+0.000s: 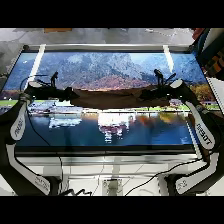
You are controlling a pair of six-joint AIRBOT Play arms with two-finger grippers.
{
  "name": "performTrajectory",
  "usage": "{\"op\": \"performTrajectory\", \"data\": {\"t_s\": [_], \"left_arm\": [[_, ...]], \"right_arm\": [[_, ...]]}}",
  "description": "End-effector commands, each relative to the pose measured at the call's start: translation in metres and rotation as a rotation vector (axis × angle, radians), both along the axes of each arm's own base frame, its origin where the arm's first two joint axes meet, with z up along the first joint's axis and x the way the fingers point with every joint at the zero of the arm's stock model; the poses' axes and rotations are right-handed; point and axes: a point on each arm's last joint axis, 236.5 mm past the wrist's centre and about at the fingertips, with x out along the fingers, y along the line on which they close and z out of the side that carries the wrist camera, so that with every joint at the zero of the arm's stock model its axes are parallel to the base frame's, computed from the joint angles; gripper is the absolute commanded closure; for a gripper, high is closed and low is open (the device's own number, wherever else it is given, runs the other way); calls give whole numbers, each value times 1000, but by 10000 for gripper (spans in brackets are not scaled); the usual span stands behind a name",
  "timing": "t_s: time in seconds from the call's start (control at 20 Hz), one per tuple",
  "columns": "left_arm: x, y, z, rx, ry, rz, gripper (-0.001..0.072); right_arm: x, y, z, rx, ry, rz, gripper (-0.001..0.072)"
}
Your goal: Fold the clothes and pants, and hang the long-sleeved shirts on hangers.
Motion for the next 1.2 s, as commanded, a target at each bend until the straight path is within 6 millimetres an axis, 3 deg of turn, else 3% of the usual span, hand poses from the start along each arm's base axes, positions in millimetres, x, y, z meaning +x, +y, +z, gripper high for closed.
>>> {"op": "performTrajectory", "data": {"t_s": [0.0,0.15,0.4,0.6,0.7,0.85,0.95,1.05,1.15], "left_arm": [[-30,3,60,-21,-36,-133,696],[-60,7,109,45,-79,-195,696],[-89,0,182,96,-172,-166,695],[-101,-8,209,113,-242,-177,695],[-102,-10,208,114,-242,-180,695],[-94,-11,204,111,-243,-166,695],[-84,-20,202,105,-251,-140,695],[-69,-44,198,93,-270,-125,695],[-59,-80,185,80,-282,-150,695]], "right_arm": [[1,50,4,-9,-63,48,701],[0,111,11,-6,-138,62,700],[-27,224,20,46,-240,74,702],[-65,308,15,101,-201,196,703],[-78,334,15,128,-167,228,703],[-85,337,13,113,-150,262,702],[-70,314,10,50,-178,270,701],[-43,273,16,-16,-199,251,700],[-9,211,31,-81,-220,194,701]]}}
